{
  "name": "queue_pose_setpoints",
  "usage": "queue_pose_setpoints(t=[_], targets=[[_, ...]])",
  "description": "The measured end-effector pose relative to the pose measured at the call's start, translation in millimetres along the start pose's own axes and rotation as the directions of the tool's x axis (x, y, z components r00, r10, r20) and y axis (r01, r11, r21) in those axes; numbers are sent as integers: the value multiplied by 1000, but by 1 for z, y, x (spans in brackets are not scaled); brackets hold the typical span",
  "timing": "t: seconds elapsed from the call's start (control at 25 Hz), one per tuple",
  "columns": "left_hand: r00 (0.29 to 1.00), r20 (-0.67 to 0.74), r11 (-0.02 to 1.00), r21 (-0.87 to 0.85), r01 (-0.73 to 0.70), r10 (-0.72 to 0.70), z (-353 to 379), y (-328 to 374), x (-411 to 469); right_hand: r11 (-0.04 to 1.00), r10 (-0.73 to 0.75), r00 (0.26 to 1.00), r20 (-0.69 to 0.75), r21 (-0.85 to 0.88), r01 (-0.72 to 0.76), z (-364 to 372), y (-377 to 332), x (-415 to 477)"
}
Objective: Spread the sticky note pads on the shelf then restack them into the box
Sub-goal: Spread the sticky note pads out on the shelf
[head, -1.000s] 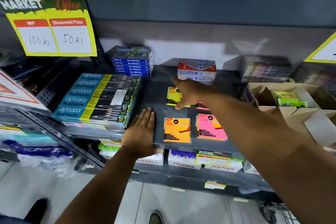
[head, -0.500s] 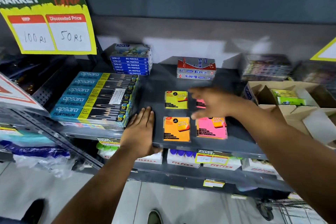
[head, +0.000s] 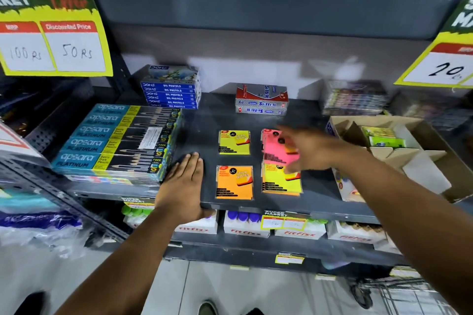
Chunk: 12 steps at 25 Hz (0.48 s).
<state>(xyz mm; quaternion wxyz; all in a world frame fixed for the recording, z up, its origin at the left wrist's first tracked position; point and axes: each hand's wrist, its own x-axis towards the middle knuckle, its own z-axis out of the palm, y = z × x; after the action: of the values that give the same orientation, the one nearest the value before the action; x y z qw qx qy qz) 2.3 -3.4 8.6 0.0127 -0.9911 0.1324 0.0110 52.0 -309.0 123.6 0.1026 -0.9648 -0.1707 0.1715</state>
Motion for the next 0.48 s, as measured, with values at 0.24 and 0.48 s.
queue_pose_setpoints(t=[0.24,0.48], targets=[[1000,-22,999,-48,1,-2,-2,-1,-1,997,64,996,-57,-31,-66,-16,17,62],[1000,-23,998,-70,-1,-1,-1,-2,0,997,66,998,0,30,-66,4,31,83]])
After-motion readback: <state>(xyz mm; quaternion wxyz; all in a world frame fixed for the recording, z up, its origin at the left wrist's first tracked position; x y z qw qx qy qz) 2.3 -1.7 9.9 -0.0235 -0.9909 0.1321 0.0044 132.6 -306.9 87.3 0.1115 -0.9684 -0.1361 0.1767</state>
